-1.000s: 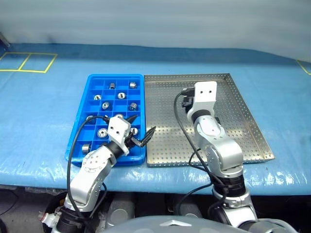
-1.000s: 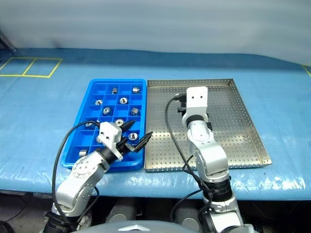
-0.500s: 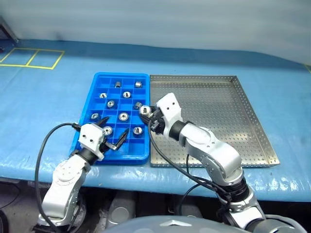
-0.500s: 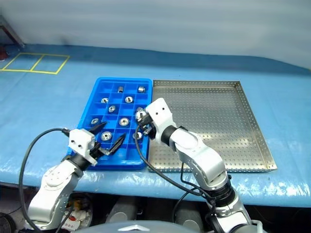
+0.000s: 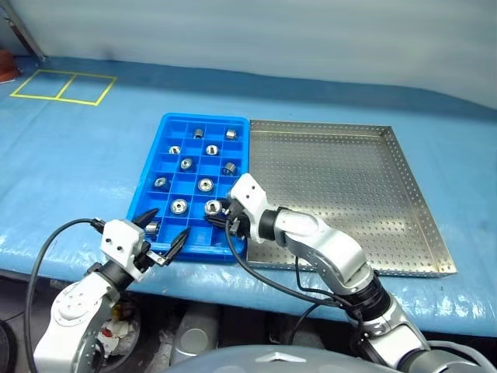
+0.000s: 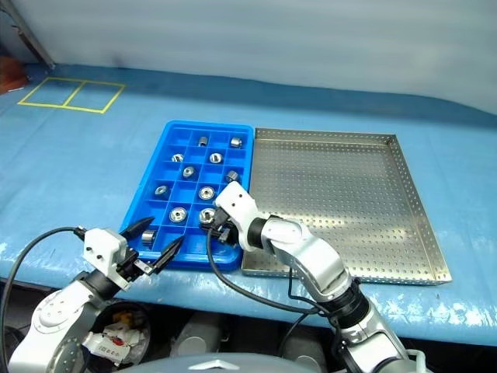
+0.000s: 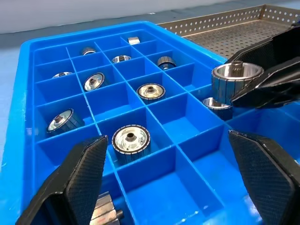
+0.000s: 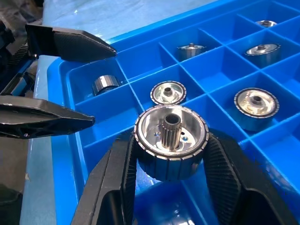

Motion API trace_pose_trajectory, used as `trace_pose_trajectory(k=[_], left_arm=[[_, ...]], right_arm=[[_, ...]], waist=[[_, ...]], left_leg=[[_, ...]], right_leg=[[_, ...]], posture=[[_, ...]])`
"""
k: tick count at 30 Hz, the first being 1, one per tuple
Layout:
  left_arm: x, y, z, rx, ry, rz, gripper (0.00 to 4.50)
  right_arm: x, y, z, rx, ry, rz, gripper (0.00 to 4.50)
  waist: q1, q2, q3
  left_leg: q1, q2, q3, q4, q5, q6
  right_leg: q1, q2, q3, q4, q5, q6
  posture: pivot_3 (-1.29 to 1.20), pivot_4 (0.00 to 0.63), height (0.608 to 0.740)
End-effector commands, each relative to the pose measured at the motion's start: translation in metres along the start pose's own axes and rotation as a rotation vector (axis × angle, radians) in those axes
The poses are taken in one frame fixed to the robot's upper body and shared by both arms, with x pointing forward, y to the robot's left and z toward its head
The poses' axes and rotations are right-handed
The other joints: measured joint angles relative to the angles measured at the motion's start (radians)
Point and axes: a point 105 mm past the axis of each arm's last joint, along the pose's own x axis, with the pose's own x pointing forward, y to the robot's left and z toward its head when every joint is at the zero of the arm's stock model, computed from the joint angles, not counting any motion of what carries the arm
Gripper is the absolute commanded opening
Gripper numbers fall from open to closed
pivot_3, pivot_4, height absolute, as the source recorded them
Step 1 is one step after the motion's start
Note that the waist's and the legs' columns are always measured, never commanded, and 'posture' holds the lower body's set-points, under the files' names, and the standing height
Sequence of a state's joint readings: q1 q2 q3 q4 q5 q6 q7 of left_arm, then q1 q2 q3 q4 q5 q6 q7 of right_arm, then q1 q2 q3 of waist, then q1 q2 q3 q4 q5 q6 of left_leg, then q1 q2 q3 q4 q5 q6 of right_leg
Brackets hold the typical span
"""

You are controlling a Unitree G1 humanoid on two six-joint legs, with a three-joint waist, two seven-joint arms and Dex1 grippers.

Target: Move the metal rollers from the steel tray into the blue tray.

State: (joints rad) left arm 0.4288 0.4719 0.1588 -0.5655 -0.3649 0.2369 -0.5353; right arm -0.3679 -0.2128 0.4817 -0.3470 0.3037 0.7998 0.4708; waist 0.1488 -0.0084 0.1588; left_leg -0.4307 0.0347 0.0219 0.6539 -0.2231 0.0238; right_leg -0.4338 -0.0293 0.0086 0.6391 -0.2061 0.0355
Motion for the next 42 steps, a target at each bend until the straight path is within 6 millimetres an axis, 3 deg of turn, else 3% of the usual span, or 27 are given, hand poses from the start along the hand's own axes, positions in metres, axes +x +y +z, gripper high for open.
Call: trace_pose_trajectory(k=[1,9,18,22,26,32,42], left_arm=[[-0.005,-0.001,0.012,0.027,-0.023,-0.016,4.5],[-0.005,-0.004,0.011,0.025,-0.009,-0.039,4.5],[0.003,-0.004,0.016,0.044,-0.018,-0.085,4.5],[0.014,-0.004,0.027,0.06,-0.059,-0.125,4.5],[0.028,-0.003,0.037,0.076,-0.102,-0.157,4.5],[0.057,-0.003,0.051,0.123,-0.158,-0.231,4.5],[0.103,-0.018,0.064,0.181,-0.216,-0.312,4.5]], right_arm=[[0.006,0.008,0.007,-0.01,-0.038,0.045,1.68],[0.008,0.014,-0.01,0.033,0.016,0.082,1.68],[0.001,0.013,-0.007,0.047,-0.006,0.063,4.48],[-0.016,0.003,0.012,0.007,-0.088,0.008,4.48],[-0.038,-0.015,0.019,-0.023,-0.118,-0.104,4.48],[-0.081,-0.043,0.014,-0.047,-0.111,-0.319,4.48],[-0.134,-0.06,-0.006,-0.049,-0.047,-0.591,4.48]], waist=[[0.004,0.0,0.0],[0.03,-0.001,0.0],[0.046,-0.002,-0.001],[0.045,-0.002,-0.001],[0.032,-0.002,-0.001],[-0.007,-0.002,-0.001],[-0.094,-0.003,-0.001]], left_leg=[[0.0,0.0,0.0,0.0,0.0,0.0],[-0.001,0.0,0.0,-0.001,0.0,-0.001],[-0.001,0.0,0.001,-0.001,-0.001,-0.001],[-0.002,0.0,0.001,-0.001,-0.001,-0.001],[-0.002,0.0,0.003,-0.001,-0.001,-0.001],[-0.003,-0.004,0.003,-0.001,0.0,-0.002],[0.001,-0.006,0.002,0.001,0.0,-0.001]], right_leg=[[0.0,0.0,0.0,0.0,0.0,0.0],[-0.006,0.0,0.0,-0.001,0.0,0.0],[-0.006,0.001,-0.001,-0.001,0.0,-0.001],[-0.007,0.0,-0.001,-0.001,0.0,-0.001],[-0.006,0.001,-0.001,-0.001,0.0,-0.001],[-0.001,0.003,-0.001,-0.001,-0.001,-0.001],[0.004,0.003,0.001,0.001,0.0,0.0]], posture=[[0.44,0.15,0.74],[0.44,0.15,0.74],[0.38,0.15,0.74],[0.33,0.15,0.74],[0.28,0.15,0.74],[0.18,0.15,0.74],[0.06,0.15,0.74]])
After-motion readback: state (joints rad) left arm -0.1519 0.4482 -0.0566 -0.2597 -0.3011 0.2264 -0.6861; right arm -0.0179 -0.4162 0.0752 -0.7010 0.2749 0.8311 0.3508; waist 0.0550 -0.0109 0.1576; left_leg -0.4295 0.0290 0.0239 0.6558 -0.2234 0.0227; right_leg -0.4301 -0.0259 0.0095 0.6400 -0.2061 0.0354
